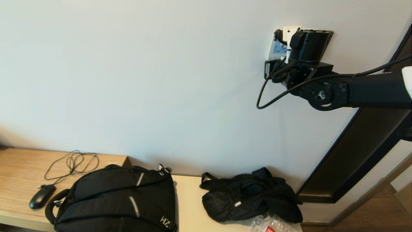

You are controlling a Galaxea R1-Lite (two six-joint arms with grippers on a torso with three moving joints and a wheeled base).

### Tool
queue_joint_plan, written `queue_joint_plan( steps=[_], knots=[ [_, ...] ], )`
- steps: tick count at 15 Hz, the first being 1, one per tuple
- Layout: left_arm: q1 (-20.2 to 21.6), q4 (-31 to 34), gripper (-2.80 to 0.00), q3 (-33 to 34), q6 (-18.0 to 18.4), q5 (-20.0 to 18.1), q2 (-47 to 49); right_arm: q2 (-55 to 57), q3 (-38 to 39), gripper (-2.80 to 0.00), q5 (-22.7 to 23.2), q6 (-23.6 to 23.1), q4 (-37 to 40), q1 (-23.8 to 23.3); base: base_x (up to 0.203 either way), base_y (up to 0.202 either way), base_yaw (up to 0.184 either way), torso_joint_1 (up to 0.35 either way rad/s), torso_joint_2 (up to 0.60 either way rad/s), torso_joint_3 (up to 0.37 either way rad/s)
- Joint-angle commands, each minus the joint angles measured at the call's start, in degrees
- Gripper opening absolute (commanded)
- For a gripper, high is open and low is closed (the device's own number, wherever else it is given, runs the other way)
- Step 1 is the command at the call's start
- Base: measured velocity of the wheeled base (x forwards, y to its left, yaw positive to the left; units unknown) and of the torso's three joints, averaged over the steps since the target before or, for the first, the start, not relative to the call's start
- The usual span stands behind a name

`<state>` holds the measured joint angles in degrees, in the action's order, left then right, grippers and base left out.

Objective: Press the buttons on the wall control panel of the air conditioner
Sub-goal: Press the temperature decrease button

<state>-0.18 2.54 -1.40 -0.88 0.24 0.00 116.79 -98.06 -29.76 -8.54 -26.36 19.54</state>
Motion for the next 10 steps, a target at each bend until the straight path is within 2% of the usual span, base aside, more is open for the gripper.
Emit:
queue_joint_plan(
  steps=[1, 10],
  knots=[
    [0.01, 0.01, -2.80, 0.00, 0.00, 0.02, -0.09, 0.16, 0.44, -2.80, -0.06, 0.02, -0.40, -0.12, 0.000, 0.000, 0.000, 0.000, 0.00, 0.000],
    [0.01, 0.01, -2.80, 0.00, 0.00, 0.02, -0.09, -3.09, 3.03, -2.80, -0.13, 0.11, -0.44, 0.44, 0.000, 0.000, 0.000, 0.000, 0.00, 0.000]
  ],
)
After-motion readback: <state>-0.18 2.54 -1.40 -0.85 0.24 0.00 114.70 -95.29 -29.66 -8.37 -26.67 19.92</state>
